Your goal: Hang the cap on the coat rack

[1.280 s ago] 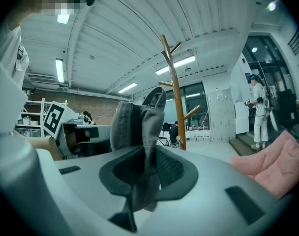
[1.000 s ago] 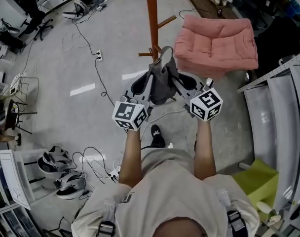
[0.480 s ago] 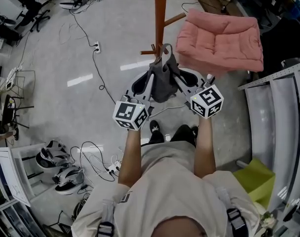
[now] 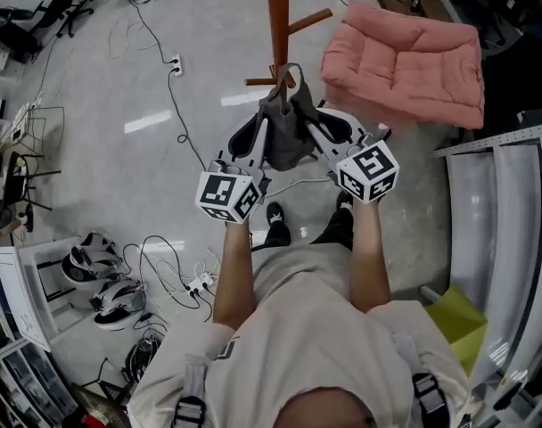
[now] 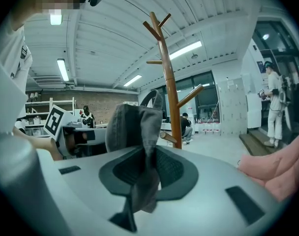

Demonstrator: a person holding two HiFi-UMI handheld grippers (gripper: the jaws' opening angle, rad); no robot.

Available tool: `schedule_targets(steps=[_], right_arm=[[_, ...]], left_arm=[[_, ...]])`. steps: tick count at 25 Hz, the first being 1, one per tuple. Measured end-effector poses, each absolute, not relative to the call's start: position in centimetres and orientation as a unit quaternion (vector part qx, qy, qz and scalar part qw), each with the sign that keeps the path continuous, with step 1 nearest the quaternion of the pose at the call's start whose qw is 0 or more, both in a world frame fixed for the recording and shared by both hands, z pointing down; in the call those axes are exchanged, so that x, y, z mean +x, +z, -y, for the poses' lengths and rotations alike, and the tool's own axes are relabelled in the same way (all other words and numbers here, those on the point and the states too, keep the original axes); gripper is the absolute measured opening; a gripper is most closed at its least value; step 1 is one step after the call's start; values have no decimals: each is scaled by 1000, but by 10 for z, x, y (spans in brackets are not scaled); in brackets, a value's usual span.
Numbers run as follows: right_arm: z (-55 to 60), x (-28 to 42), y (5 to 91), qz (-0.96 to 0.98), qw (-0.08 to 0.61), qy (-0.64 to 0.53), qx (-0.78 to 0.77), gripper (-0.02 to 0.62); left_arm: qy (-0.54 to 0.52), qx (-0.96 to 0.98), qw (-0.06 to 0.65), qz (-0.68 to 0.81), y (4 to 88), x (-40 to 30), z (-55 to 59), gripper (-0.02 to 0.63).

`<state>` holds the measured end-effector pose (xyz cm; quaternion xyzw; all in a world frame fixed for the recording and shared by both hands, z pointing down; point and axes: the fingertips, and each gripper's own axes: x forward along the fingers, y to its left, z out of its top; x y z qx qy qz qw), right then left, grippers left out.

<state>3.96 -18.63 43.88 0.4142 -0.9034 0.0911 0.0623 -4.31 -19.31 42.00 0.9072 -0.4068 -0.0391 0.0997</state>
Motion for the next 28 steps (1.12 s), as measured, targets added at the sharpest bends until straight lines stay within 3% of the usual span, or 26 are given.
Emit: schedule_targets(steps=[28], right_arm=[[207,40,456,930,83,45,356,61]], left_arm=[[-18,865,67,497,439,-48,197,40]])
